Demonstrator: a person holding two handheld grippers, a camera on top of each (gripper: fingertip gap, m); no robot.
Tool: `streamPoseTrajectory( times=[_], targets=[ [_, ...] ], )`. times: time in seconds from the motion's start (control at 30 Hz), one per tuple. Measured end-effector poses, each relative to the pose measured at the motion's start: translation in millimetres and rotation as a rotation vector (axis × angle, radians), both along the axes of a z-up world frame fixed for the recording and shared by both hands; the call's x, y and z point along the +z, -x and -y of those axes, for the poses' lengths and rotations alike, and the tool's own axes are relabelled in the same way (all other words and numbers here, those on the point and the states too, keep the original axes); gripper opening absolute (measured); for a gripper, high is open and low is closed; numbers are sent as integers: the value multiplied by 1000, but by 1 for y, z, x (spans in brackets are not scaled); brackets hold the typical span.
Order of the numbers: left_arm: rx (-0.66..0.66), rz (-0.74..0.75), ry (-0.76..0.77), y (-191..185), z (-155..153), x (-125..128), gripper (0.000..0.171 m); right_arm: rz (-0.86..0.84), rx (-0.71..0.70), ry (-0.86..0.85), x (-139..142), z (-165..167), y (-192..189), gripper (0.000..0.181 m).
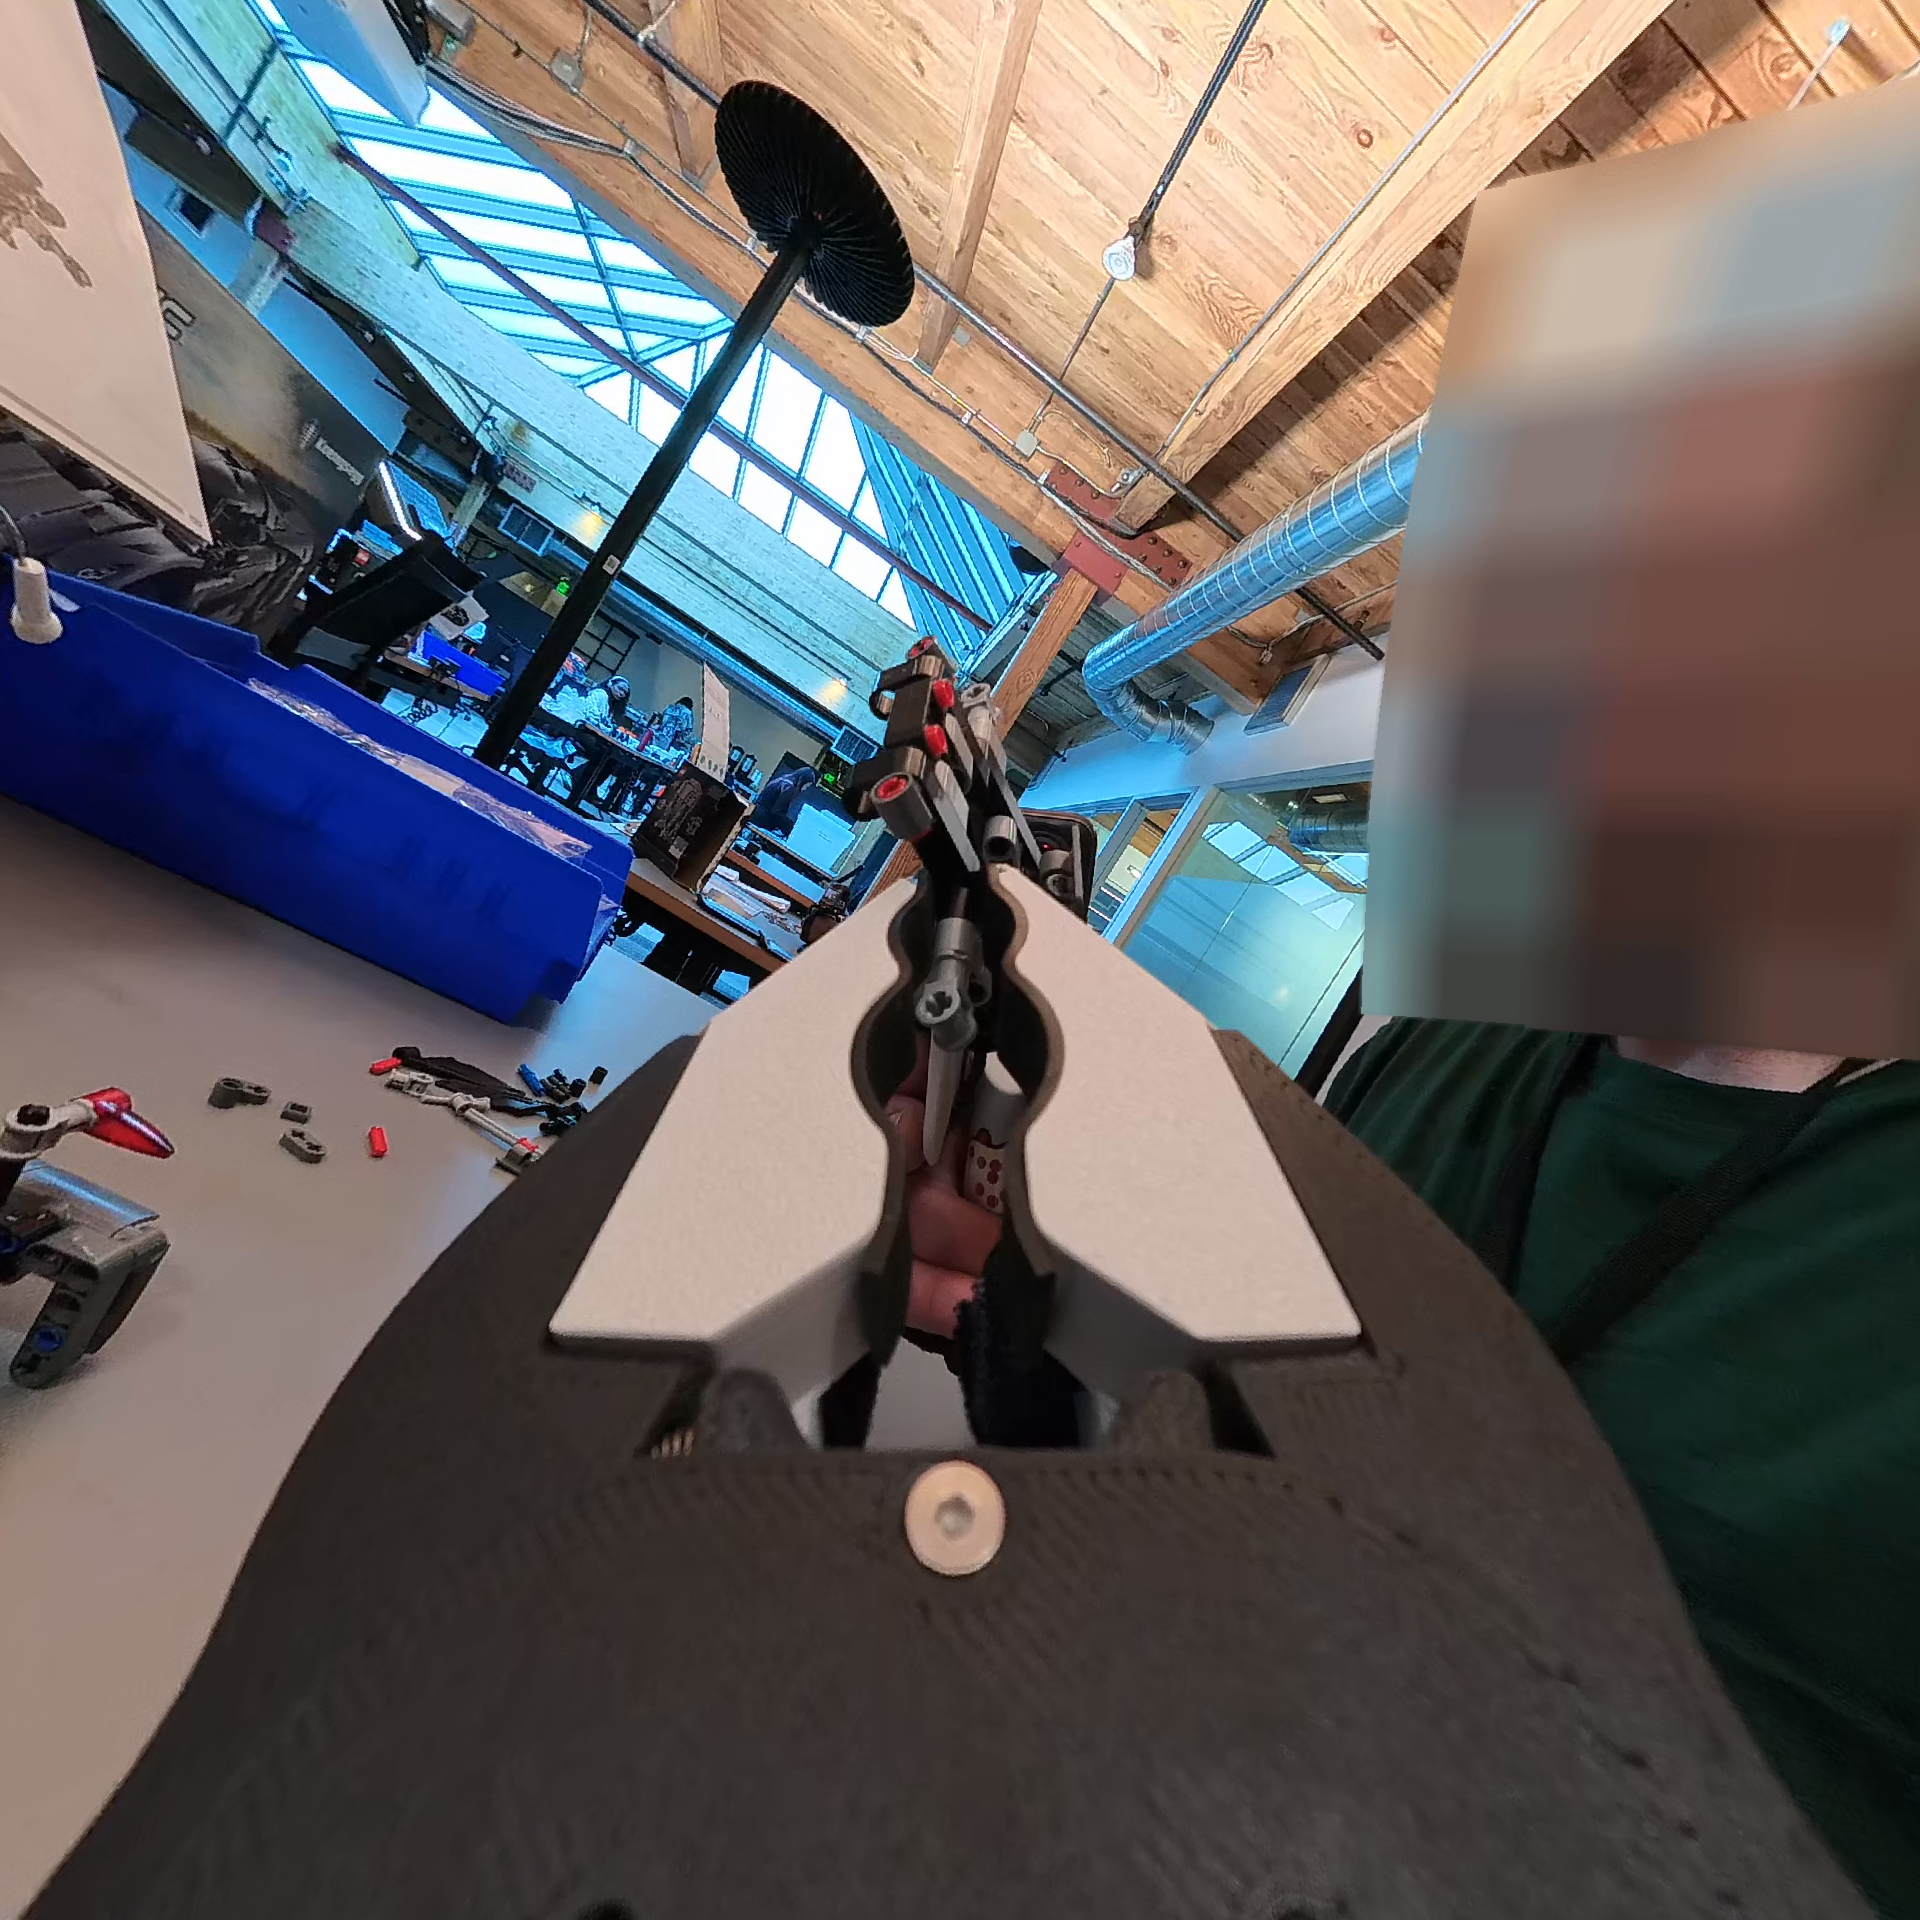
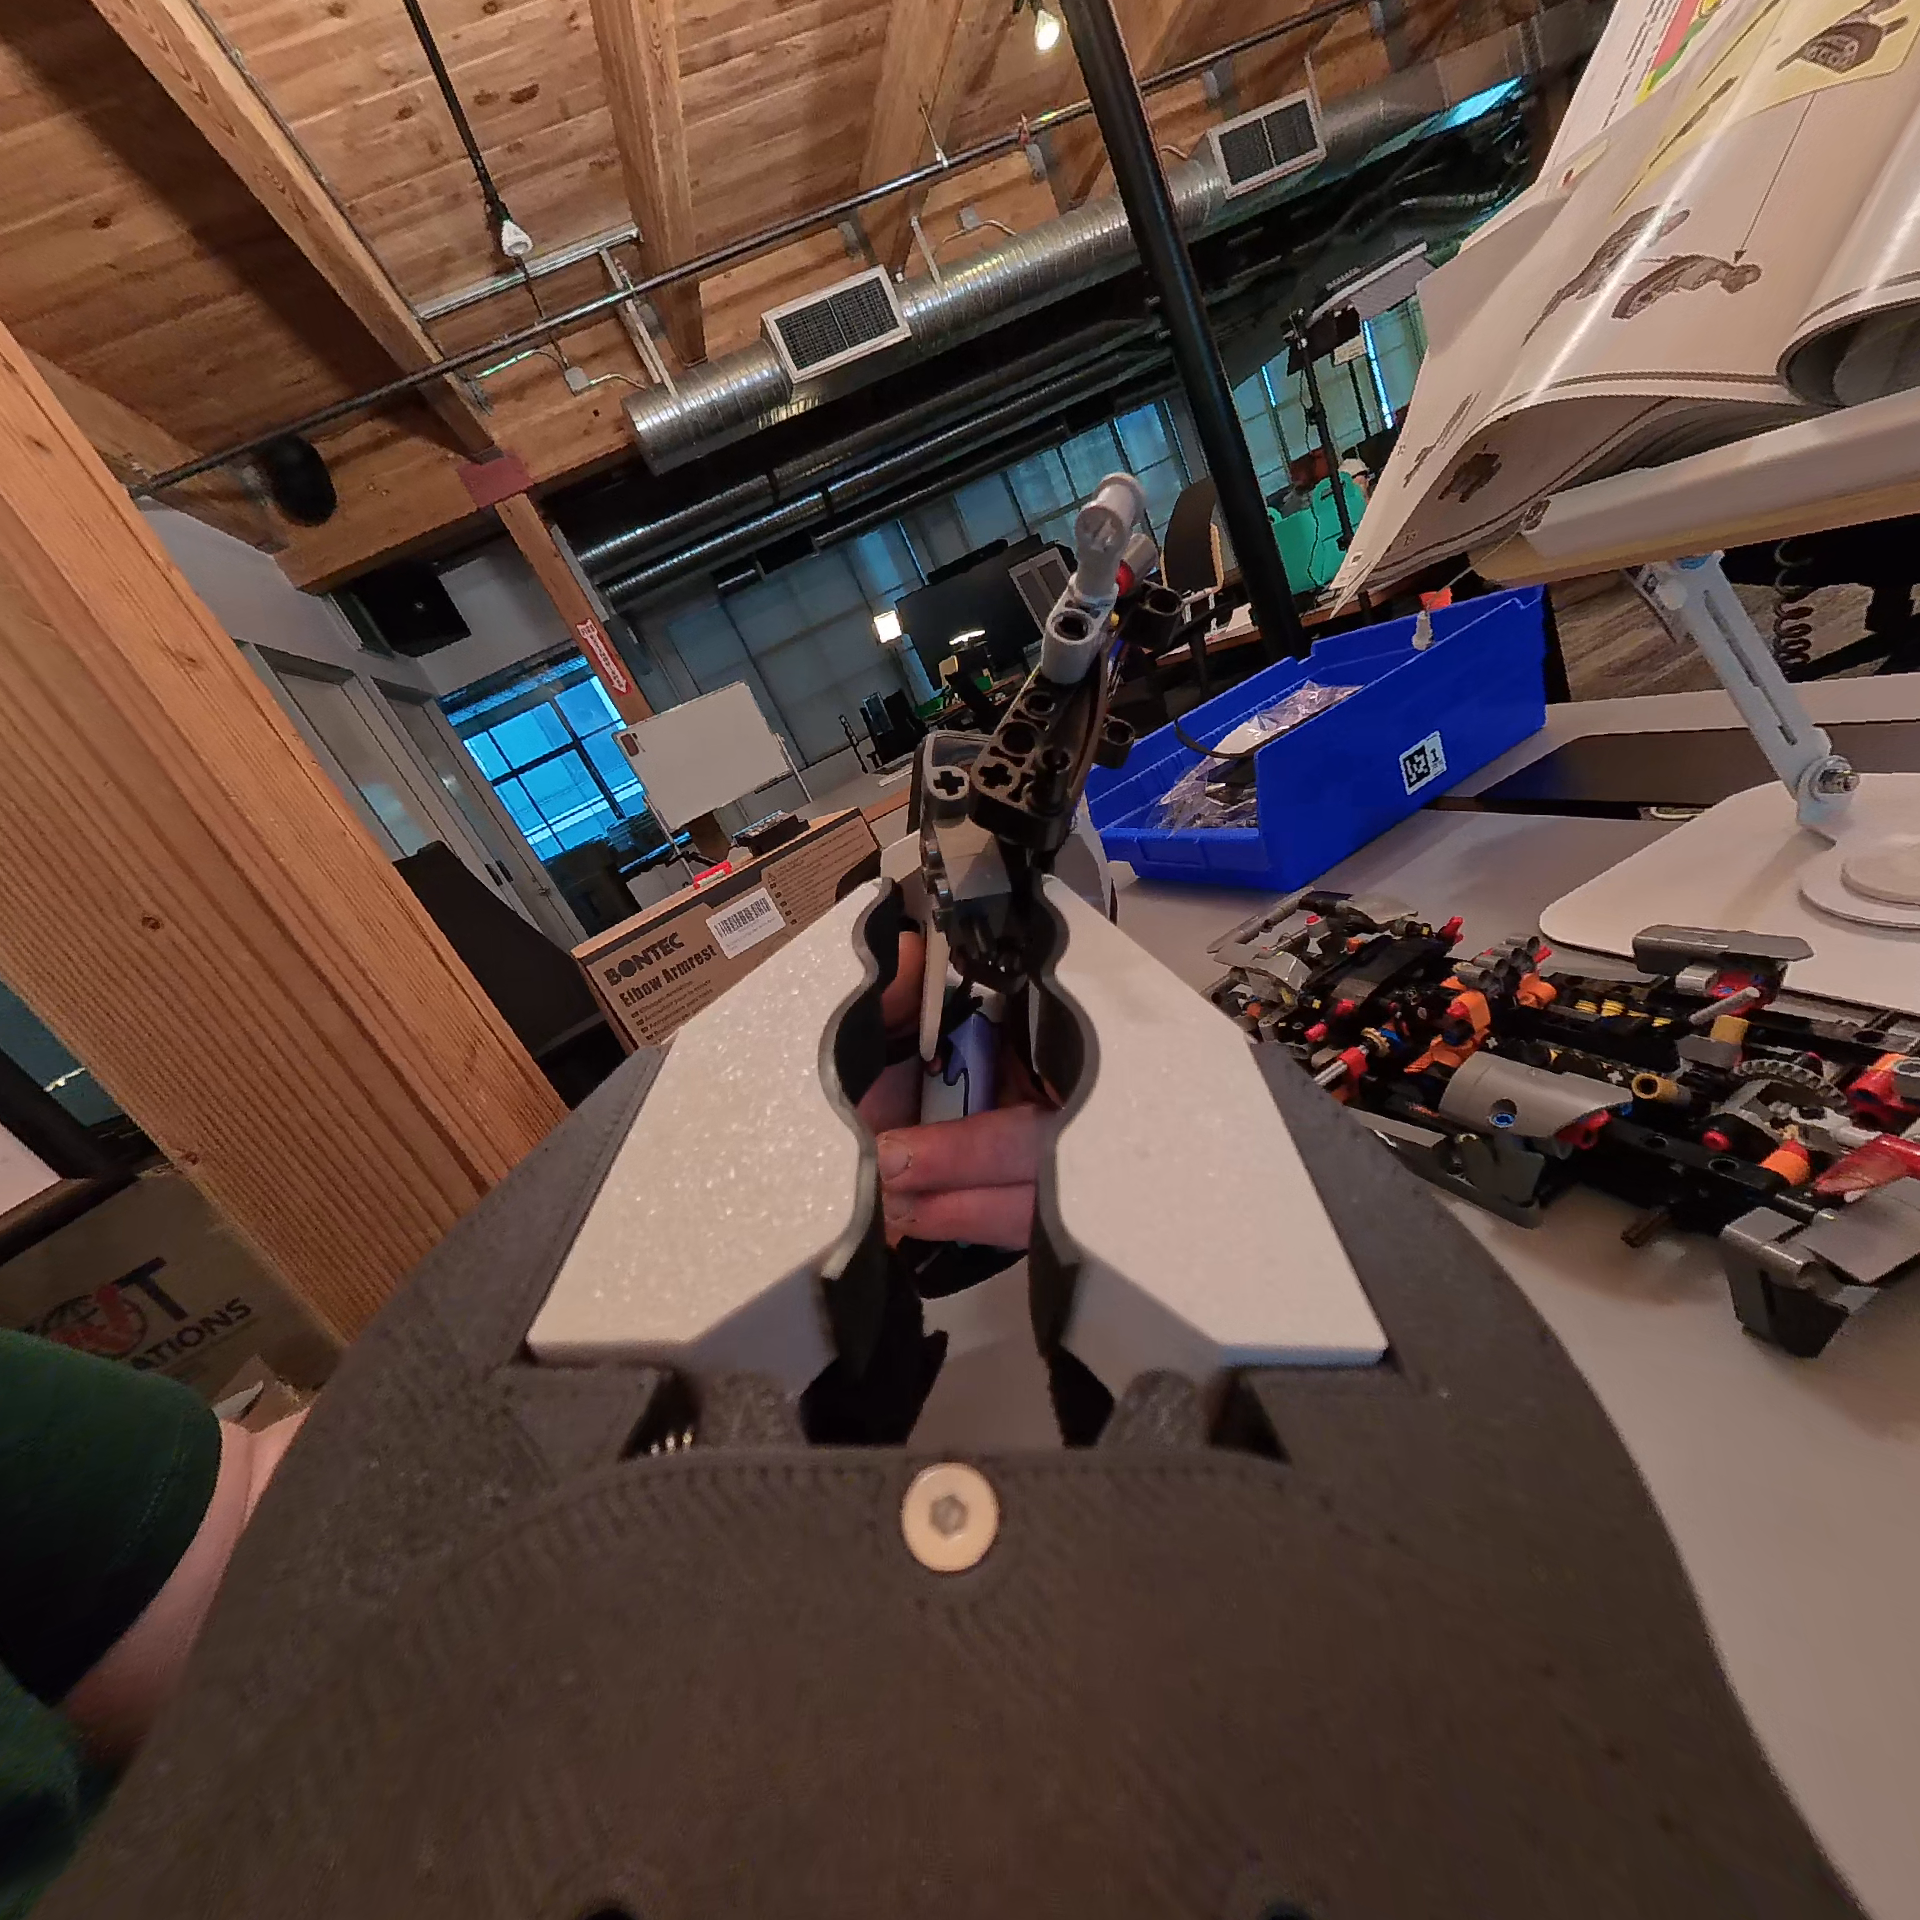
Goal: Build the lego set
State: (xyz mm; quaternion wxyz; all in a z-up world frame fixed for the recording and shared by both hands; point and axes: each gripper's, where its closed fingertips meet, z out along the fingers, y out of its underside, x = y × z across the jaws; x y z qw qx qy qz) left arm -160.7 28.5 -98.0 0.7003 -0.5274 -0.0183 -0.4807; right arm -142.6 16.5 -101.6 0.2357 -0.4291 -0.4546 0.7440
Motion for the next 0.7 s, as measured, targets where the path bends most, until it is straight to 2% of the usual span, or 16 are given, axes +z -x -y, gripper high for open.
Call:
streamPoseTrajectory(
  times=[0.27, 0.7],
  targets=[
    [4, -24, 4, 9, 1, 2, 5, -9, 2, -20, 6, 0, 15, 22],
    [11, -63, -20, 59, -5, 12, 6, -12, 21, -35, 17, -1, 76, 24]
  ],
)
